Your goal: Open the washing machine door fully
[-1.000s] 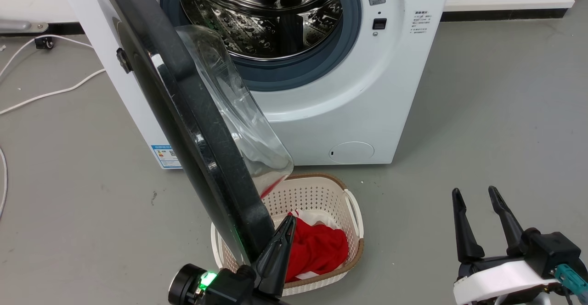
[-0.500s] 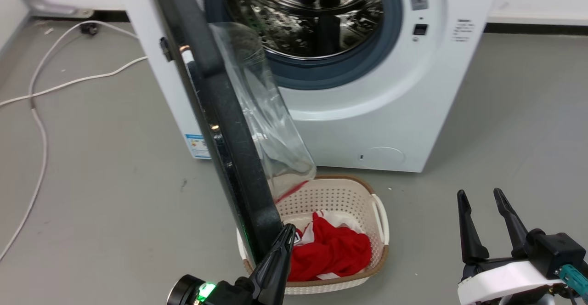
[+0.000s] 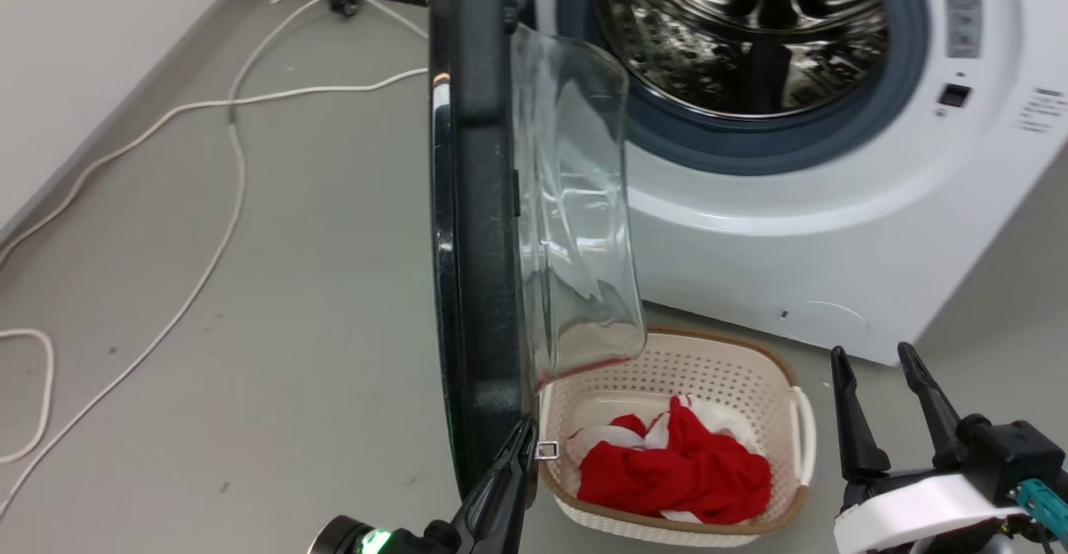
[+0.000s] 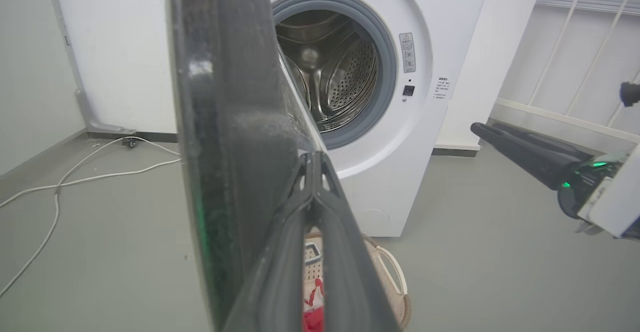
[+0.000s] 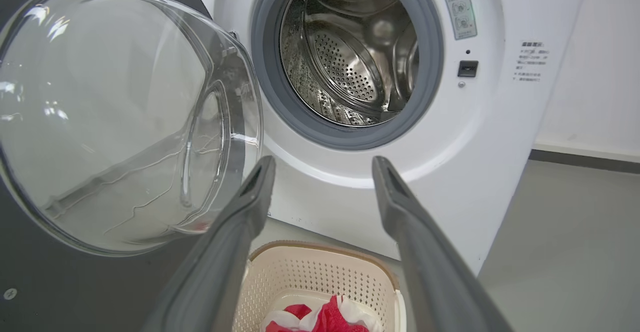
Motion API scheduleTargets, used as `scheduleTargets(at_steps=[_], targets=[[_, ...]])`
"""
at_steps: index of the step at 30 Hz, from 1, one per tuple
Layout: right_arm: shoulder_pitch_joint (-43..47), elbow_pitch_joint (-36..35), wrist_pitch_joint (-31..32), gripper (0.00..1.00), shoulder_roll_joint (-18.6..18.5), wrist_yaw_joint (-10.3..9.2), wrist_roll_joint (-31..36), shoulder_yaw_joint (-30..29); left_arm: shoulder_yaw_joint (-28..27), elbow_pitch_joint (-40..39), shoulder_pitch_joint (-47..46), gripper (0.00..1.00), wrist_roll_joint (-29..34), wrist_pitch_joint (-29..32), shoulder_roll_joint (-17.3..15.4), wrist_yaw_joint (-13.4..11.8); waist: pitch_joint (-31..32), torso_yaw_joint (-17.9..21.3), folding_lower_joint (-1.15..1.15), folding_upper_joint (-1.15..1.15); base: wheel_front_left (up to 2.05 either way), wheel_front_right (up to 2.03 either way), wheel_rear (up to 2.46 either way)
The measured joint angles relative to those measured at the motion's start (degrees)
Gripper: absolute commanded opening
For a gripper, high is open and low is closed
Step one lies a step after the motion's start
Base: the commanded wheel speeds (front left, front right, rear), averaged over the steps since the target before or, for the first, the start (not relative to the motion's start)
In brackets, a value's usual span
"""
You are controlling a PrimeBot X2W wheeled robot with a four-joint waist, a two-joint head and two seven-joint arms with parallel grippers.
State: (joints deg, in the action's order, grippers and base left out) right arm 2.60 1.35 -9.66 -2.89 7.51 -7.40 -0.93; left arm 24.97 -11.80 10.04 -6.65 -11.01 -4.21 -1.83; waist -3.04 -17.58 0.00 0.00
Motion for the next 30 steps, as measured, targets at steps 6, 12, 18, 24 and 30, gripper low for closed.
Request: scheduleTargets(at_steps=[6,12,18,24,30], targets=[[0.0,-0.7,0.4,1.00,0.0,0.00,0.0,0.3,-1.5,0.2,0.2,0.00,-0.3,-0.5,-0.4,-1.0,-0.3,-5.3,0.00,0.00,0.00,0.00,0.00],[-0.1,-0.9,0.7,1.00,0.0,0.00,0.0,0.5,-4.1,2.2,-0.7,0.00,-1.2,-1.4,-1.2,-1.9,-1.1,-8.1,0.00,0.00,0.00,0.00,0.00],[-0.3,-1.4,1.2,1.00,0.0,0.00,0.3,0.7,-8.0,4.3,-2.6,0.00,-2.5,-2.6,-2.0,-3.0,-2.3,-8.2,0.00,0.00,0.00,0.00,0.00],[-0.8,-2.0,1.7,1.00,0.0,0.00,0.6,0.4,-14.0,7.3,-6.5,0.00,-4.7,-3.6,-3.3,-3.8,-4.0,-7.5,0.00,0.00,0.00,0.00,0.00],[-1.7,-2.3,2.1,1.00,0.0,-0.01,0.9,0.4,-20.7,12.3,-11.7,0.00,-7.2,-3.9,-5.1,-4.3,-5.5,-6.4,0.00,0.00,0.00,0.00,0.00]])
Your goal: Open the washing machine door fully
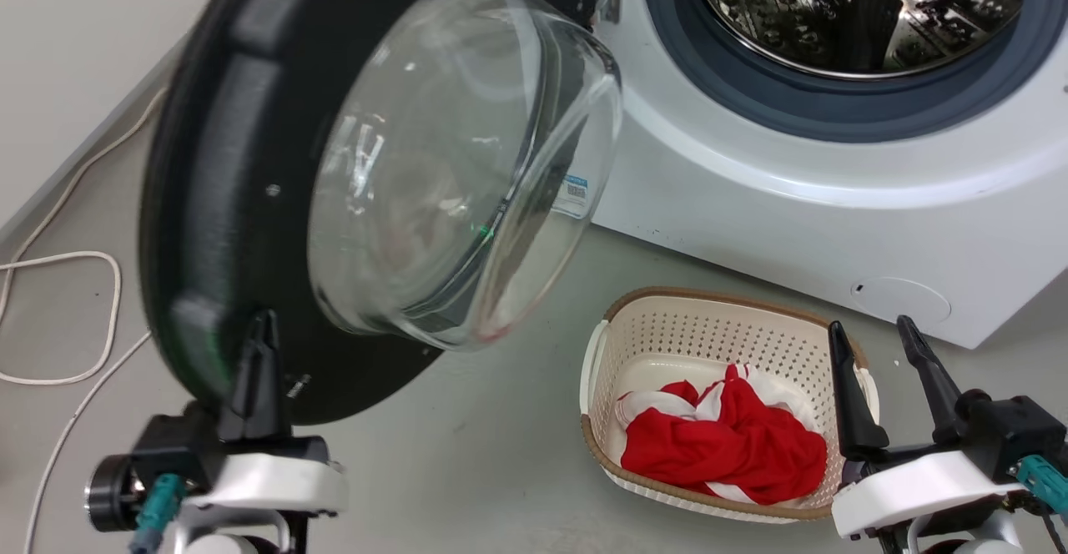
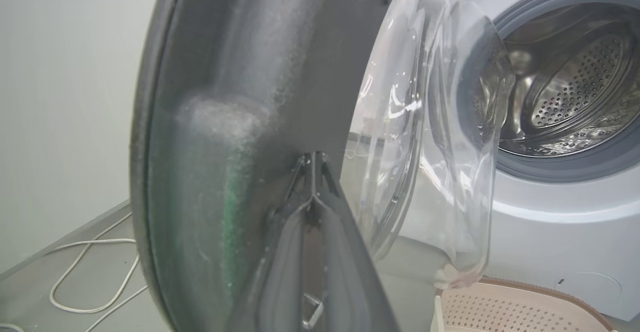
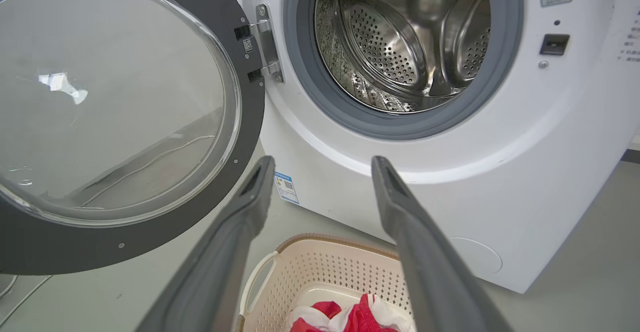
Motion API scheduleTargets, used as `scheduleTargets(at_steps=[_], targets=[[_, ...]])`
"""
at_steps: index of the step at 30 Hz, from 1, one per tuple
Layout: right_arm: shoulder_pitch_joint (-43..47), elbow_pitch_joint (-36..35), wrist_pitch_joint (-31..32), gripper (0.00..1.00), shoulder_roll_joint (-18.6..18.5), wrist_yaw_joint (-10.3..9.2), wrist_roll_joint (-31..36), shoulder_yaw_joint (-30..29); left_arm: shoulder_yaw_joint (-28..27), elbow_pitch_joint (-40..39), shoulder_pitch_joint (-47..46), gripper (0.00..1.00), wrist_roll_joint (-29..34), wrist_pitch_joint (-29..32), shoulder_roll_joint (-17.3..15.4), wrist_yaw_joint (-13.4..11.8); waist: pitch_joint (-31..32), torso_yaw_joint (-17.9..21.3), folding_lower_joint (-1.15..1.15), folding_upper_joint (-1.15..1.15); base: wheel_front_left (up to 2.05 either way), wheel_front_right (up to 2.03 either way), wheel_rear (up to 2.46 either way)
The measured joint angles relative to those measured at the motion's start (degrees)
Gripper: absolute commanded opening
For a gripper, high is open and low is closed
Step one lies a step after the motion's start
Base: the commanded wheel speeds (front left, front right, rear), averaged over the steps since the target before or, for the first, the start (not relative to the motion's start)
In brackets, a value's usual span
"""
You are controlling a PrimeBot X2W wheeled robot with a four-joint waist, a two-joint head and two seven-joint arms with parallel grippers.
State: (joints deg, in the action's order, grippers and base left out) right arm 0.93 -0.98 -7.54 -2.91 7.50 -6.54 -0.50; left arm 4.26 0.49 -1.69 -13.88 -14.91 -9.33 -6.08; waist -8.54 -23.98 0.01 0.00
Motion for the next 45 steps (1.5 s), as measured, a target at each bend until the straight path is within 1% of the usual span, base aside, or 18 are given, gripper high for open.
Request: scheduleTargets(at_steps=[3,7,12,21,24,28,35,41,45], targets=[[-0.9,-0.1,0.0,1.00,0.0,0.01,0.0,0.1,-2.7,2.3,-2.2,0.00,-0.6,-0.1,-0.9,0.0,-0.8,0.7,0.00,0.00,0.00,0.00,0.00],[-1.3,0.0,0.0,1.00,0.0,0.01,0.1,0.1,-7.5,5.6,-6.0,0.00,-1.4,-0.1,-2.9,0.4,-1.9,1.7,0.00,0.00,0.00,0.00,0.00],[-2.1,0.0,0.0,1.00,0.0,0.01,0.2,0.0,-11.7,9.1,-9.2,0.00,-1.5,-0.2,-3.7,0.9,-3.0,2.6,0.00,0.00,0.00,0.00,0.00],[-3.1,0.5,-0.4,1.00,0.0,0.00,0.5,0.0,-17.6,14.4,-13.5,0.00,-0.9,-0.2,-5.6,2.2,-3.5,4.0,0.00,0.00,0.00,0.00,0.00],[-3.1,0.9,-0.5,1.00,0.0,0.01,0.5,0.1,-18.6,15.0,-13.6,0.00,-0.2,-0.2,-5.9,2.7,-3.3,4.5,0.00,0.00,0.00,0.00,0.00],[-3.0,1.5,-1.1,1.00,0.0,0.01,-0.1,0.2,-19.6,12.9,-12.0,0.00,1.2,-0.2,-5.0,2.6,-2.5,5.1,0.00,0.00,0.00,0.00,0.00],[-2.7,3.0,-2.1,1.00,0.0,0.01,-1.1,0.8,-18.1,4.9,-3.6,0.00,4.8,-0.2,-1.2,2.2,0.2,6.4,0.00,0.00,0.00,0.00,0.00],[-1.8,3.4,-2.7,1.00,0.0,0.01,-2.0,1.7,-15.1,-0.2,2.4,0.00,6.4,-0.2,1.5,2.9,2.9,8.2,0.00,0.00,0.00,0.00,0.00],[-1.2,3.3,-2.8,1.00,0.0,0.01,-1.9,1.9,-11.6,-1.9,5.2,0.00,7.0,-0.2,3.1,3.8,4.4,10.0,-0.01,0.00,0.00,0.00,0.00]])
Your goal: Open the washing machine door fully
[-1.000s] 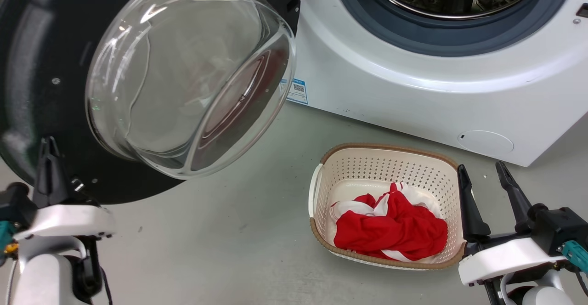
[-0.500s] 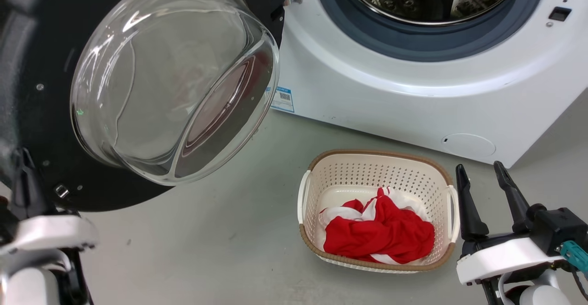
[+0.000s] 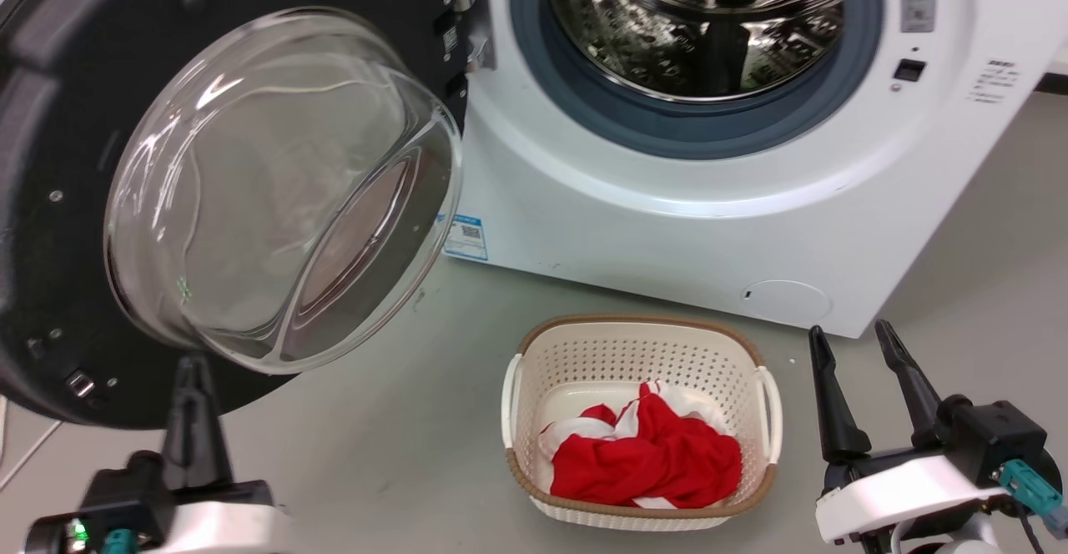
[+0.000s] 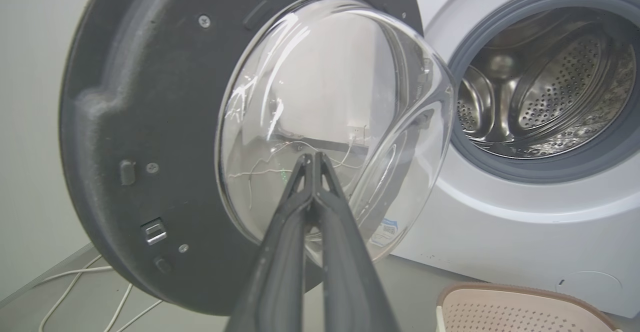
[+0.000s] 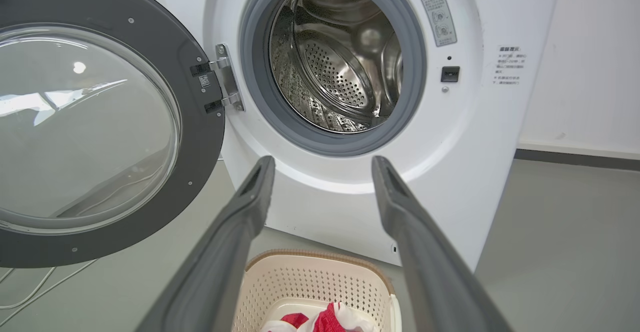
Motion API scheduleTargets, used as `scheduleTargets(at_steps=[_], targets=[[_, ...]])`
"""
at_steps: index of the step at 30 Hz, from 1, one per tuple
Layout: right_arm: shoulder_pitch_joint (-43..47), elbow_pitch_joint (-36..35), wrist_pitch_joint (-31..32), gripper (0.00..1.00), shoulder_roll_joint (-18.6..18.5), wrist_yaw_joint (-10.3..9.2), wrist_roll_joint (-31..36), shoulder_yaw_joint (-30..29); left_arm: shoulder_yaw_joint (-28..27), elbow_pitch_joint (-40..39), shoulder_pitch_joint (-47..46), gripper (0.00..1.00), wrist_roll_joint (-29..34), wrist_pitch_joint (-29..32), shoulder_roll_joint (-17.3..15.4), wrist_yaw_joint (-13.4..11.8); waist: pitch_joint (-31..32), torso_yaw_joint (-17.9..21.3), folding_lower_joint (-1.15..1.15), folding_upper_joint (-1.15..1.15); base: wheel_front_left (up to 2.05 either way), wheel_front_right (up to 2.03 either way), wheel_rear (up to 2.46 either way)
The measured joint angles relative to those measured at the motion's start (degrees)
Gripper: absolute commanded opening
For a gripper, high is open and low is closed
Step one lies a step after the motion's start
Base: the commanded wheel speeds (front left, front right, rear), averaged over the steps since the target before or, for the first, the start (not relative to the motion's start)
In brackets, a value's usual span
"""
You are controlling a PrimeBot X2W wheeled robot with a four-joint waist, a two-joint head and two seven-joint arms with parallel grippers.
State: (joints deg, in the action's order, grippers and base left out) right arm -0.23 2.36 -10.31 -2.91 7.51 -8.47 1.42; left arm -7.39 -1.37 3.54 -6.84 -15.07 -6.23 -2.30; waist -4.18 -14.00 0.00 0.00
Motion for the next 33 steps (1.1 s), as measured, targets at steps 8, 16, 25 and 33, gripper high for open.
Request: scheduleTargets(at_steps=[8,16,25,33], targets=[[1.4,-0.4,0.1,1.00,0.0,0.00,-0.1,0.4,5.2,0.3,1.1,0.00,0.5,0.0,1.8,0.8,2.3,4.5,0.00,0.00,0.00,0.00,0.00],[1.8,-1.4,0.8,1.00,0.0,0.00,0.2,0.5,7.6,2.7,-0.7,0.67,1.3,0.0,2.0,2.2,3.7,9.6,0.00,0.00,0.00,0.00,0.00],[1.8,-3.8,1.5,1.00,0.0,0.00,1.2,0.0,8.6,3.4,-3.6,1.00,2.6,0.0,2.3,1.8,3.5,15.3,0.00,0.00,0.00,0.00,0.00],[1.8,-4.3,1.8,1.00,0.0,0.00,1.3,-0.2,8.4,4.5,-3.7,1.00,3.0,0.0,2.1,1.5,2.7,17.0,0.00,0.00,0.00,0.00,0.00]])
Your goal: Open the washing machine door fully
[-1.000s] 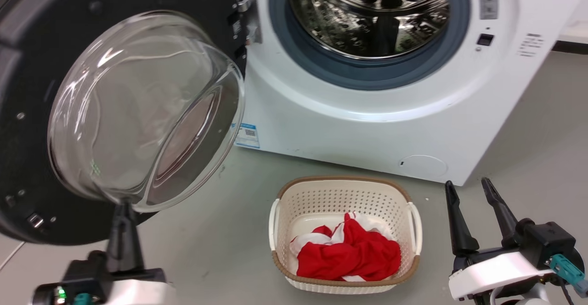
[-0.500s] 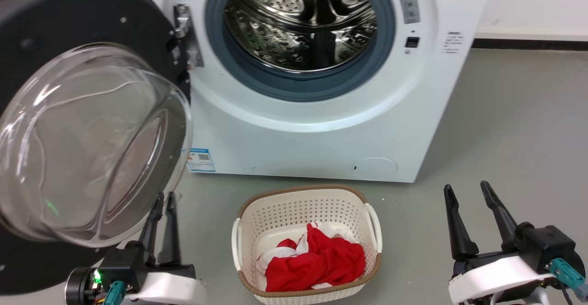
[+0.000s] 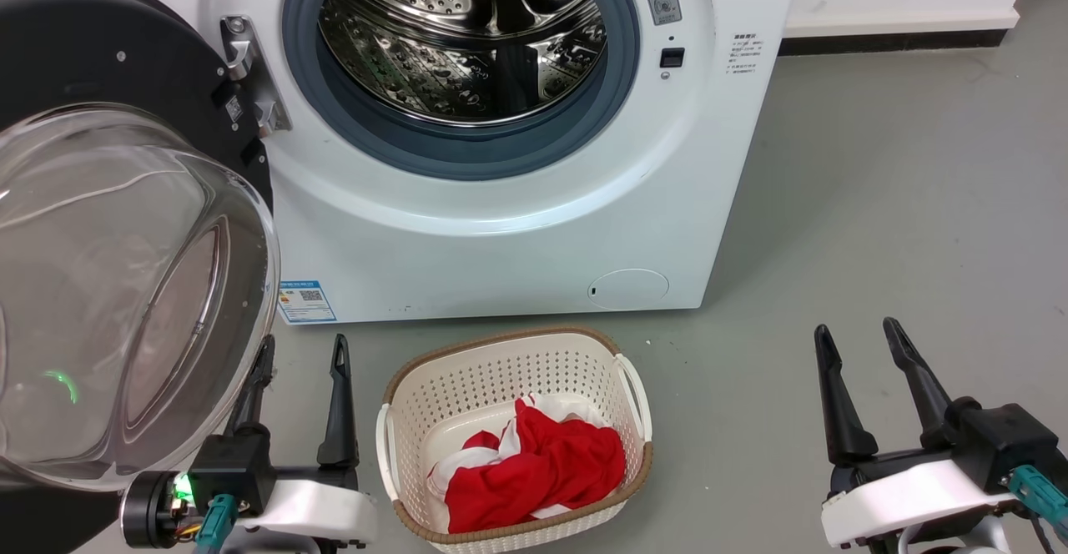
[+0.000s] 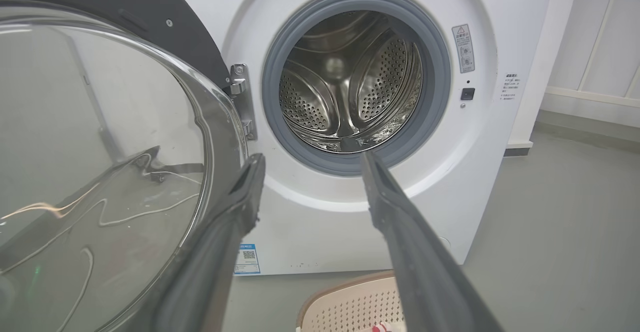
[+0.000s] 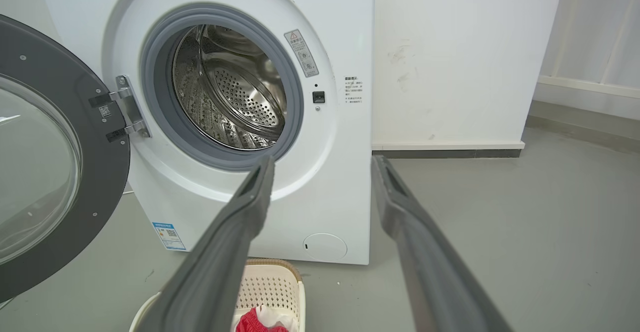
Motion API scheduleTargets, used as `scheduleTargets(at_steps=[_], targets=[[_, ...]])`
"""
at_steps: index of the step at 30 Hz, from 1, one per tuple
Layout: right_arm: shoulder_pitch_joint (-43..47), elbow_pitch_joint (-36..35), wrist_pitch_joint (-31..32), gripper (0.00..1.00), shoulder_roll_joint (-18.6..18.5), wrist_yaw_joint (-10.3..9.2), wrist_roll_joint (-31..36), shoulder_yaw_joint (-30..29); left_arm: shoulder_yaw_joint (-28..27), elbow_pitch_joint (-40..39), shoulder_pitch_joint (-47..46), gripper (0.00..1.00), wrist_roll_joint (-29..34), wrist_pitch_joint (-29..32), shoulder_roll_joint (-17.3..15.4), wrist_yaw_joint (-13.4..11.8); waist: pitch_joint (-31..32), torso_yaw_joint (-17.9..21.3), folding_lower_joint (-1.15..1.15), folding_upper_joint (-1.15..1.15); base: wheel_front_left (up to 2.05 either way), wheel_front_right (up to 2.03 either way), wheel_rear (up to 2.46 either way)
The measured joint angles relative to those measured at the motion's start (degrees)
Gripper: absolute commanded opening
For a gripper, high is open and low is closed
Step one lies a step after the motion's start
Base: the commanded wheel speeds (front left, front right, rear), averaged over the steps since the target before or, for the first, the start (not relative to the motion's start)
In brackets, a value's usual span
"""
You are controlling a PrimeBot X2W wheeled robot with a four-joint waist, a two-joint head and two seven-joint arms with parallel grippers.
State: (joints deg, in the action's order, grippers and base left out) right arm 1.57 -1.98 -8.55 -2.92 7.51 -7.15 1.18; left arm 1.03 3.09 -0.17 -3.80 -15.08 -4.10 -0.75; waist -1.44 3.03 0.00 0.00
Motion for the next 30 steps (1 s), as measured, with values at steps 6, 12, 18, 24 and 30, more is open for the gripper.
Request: scheduleTargets(at_steps=[6,12,18,24,30], targets=[[0.0,0.6,0.0,1.00,0.0,0.00,-0.1,0.0,0.1,0.5,0.0,1.00,0.1,0.0,0.0,-0.2,-0.3,0.1,0.00,0.00,0.00,0.00,0.00],[0.0,1.3,-0.1,1.00,0.0,0.00,-0.3,0.2,0.0,0.8,0.0,1.00,0.1,0.0,0.1,-0.3,-0.4,0.0,0.00,0.00,0.00,0.00,0.00],[-0.1,1.7,-0.2,1.00,0.0,0.00,-0.4,0.5,-0.3,1.1,0.0,1.00,0.0,0.0,0.0,-0.3,-0.3,0.0,0.00,0.00,0.00,0.00,0.00],[-0.1,1.9,-0.2,1.00,0.0,0.00,-0.4,0.4,-0.5,1.4,0.0,1.00,-0.1,0.0,0.1,-0.2,-0.2,-0.1,0.00,0.00,0.00,0.00,0.00],[0.3,2.9,-0.2,0.00,0.0,0.00,-0.5,0.4,-0.6,2.7,0.5,0.00,-0.1,0.1,0.3,0.0,-0.1,-0.1,0.00,0.00,0.00,0.00,0.00]])
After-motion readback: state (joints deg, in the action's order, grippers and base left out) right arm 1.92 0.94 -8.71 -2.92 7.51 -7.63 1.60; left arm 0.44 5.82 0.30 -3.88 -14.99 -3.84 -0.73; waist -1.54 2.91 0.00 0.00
